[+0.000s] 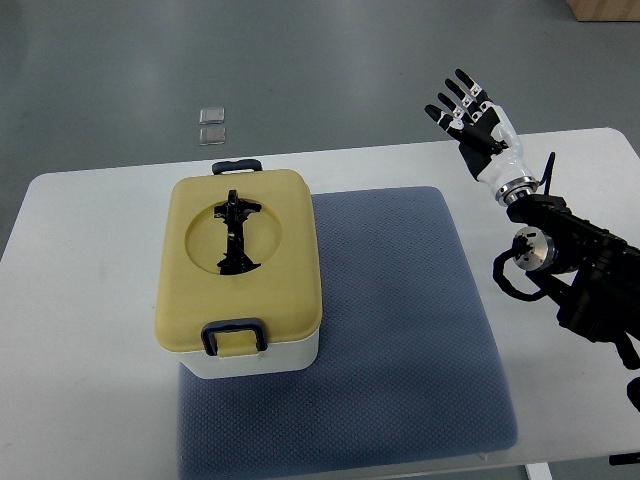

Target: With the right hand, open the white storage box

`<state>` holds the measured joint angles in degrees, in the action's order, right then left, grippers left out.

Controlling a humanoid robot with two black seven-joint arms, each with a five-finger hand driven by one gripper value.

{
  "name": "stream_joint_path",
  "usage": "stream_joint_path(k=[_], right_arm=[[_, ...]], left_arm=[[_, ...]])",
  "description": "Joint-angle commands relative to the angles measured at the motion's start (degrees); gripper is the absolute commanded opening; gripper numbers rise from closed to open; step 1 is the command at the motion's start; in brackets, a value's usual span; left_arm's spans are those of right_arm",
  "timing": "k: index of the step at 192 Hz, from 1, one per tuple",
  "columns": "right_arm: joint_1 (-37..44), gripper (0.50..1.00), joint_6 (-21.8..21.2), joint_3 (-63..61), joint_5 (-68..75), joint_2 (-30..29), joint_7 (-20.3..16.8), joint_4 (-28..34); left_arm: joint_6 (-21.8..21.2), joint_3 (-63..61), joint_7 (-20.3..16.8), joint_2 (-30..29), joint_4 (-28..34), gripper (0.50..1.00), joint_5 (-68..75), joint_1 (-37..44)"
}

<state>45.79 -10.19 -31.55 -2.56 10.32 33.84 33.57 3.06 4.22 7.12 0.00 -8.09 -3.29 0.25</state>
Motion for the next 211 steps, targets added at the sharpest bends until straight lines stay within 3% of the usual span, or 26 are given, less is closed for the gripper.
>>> stream_joint_path(k=[1,211], right_arm=[[0.0,0.93,0.0,0.0,0.0,0.0,0.0,-0.1],[1.2,0.93,0.9,0.1,-0.5,0.1,0.0,-0.2]], left_arm=[[0.0,-0.1,0.0,0.0,-0.1,1.0,0.0,0.0],[-0.1,0.0,0.0,0.0,0.2,1.0,0.0,0.0]])
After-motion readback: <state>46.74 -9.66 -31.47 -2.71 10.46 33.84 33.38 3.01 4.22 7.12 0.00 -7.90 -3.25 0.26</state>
